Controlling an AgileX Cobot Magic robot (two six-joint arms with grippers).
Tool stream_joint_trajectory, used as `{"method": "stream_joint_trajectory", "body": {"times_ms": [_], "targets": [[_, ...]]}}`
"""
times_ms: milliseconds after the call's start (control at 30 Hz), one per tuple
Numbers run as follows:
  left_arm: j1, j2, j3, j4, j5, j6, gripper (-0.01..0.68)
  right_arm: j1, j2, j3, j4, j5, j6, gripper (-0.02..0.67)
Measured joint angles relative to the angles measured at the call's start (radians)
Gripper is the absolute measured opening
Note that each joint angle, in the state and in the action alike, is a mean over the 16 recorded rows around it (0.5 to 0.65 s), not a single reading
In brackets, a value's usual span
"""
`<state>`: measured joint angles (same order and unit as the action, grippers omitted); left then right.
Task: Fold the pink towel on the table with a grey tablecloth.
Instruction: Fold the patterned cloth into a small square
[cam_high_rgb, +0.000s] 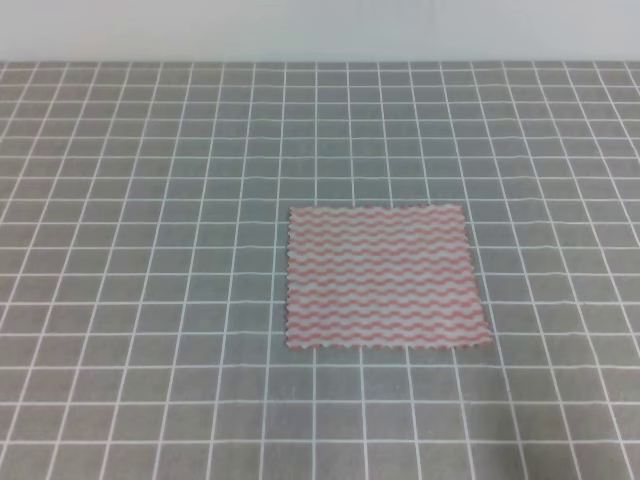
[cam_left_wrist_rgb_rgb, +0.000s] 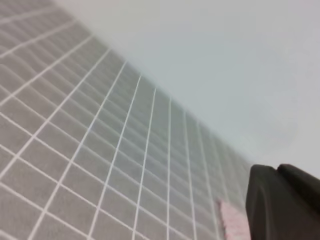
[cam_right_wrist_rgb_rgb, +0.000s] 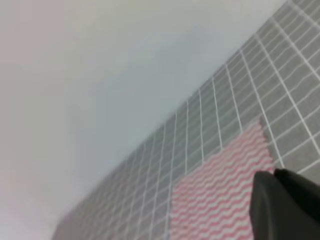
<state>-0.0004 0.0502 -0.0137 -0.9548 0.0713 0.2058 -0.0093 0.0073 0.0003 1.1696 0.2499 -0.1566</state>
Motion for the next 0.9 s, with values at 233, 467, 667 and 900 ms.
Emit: {"method": "stream_joint_trajectory", "body": {"times_ms": [233,467,667,900], "targets": [[0.000,0.206,-0.134,0.010,0.063,0.177,0.000,0.000,0.115,-0.062,-0.014,0.040,-0.187,-0.018],[0.001,0.511,-0.351,0.011,0.171,0.372,0.000,0.000,0.313,-0.148,0.049,-0.056,-0.309,-0.018],[0.001,0.764,-0.528,0.008,0.292,0.518,0.000,-0.001,0.517,-0.254,0.093,-0.036,-0.451,-0.018],[-0.014,0.989,-0.675,0.004,0.398,0.622,0.000,0.005,0.810,-0.459,-0.017,0.164,-0.538,-0.017]]}}
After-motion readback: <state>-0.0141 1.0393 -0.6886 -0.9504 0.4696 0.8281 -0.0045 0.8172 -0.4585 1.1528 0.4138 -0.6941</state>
